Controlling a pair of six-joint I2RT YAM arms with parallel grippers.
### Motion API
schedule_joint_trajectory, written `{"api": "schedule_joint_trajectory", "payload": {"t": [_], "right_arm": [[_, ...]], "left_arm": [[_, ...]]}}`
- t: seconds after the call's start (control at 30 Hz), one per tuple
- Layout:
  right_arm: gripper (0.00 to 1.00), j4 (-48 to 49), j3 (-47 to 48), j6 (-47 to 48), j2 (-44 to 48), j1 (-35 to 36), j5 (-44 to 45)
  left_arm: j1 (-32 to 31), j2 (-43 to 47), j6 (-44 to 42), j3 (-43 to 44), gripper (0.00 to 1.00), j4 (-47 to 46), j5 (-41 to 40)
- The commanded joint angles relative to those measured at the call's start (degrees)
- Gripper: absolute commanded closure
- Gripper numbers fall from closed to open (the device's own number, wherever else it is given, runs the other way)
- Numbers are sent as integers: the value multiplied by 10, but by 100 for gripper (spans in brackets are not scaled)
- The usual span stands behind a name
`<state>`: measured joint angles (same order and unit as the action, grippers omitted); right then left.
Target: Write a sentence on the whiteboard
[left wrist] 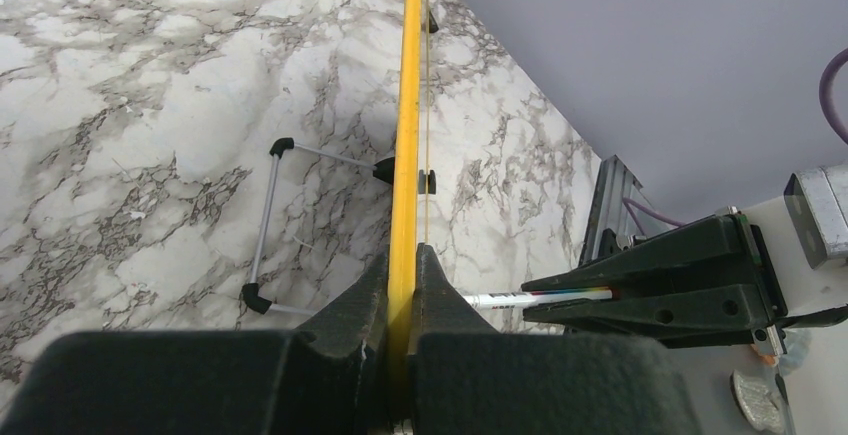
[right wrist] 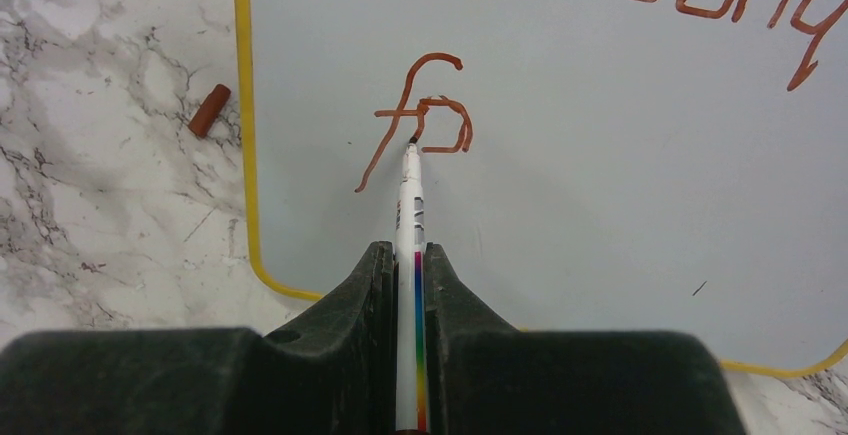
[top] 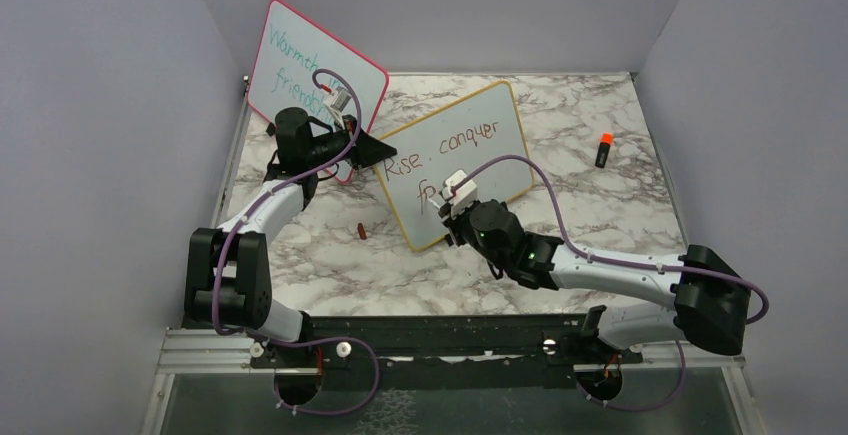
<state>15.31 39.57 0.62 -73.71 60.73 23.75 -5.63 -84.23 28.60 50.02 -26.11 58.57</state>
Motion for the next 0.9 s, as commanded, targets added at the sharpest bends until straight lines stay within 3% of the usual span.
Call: {"api": "schedule_joint_trajectory", "payload": {"t": [0.0, 0.57, 0.87], "right_arm": [[100, -40, -13, -20, -2, -3, -15], [99, -67, -22, 5, 19, -3, 47], [99, -30, -27, 11, 32, -8, 60]], "left_arm": [[5, 2, -7, -4, 100, 10, 6], [5, 4, -7, -5, 100, 10, 7], [5, 3, -7, -5, 100, 10, 8]]}}
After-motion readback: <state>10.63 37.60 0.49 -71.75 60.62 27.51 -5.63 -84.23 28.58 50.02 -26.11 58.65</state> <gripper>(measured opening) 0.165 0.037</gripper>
